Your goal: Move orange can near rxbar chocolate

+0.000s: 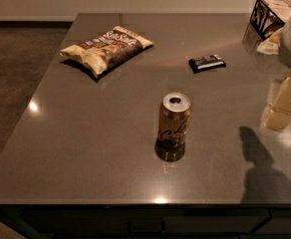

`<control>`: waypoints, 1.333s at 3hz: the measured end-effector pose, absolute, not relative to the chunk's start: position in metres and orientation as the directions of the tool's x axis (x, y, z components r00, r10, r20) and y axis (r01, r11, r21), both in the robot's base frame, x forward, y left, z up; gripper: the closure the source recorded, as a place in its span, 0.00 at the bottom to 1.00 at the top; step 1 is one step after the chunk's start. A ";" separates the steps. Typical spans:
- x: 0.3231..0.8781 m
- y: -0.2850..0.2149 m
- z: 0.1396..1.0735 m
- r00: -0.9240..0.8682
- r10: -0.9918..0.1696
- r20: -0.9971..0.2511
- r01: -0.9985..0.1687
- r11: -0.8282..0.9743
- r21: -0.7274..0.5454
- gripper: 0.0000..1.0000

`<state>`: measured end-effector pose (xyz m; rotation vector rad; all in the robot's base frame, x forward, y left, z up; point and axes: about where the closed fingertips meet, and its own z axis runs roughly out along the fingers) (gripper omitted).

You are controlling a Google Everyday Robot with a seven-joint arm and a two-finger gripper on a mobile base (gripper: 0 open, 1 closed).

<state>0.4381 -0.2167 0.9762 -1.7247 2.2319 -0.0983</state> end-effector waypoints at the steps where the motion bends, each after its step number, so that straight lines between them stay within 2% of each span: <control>1: 0.438 -0.216 0.977 -0.221 -0.953 -0.209 -0.930 0.270 -0.249 0.00; 2: 0.436 -0.209 0.970 -0.215 -0.941 -0.259 -0.930 0.279 -0.240 0.00; 4: 0.435 -0.162 0.935 -0.241 -0.880 -0.409 -0.934 0.326 -0.149 0.00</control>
Offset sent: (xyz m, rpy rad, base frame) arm -0.0050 0.0179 -0.0210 0.1407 0.0013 0.0121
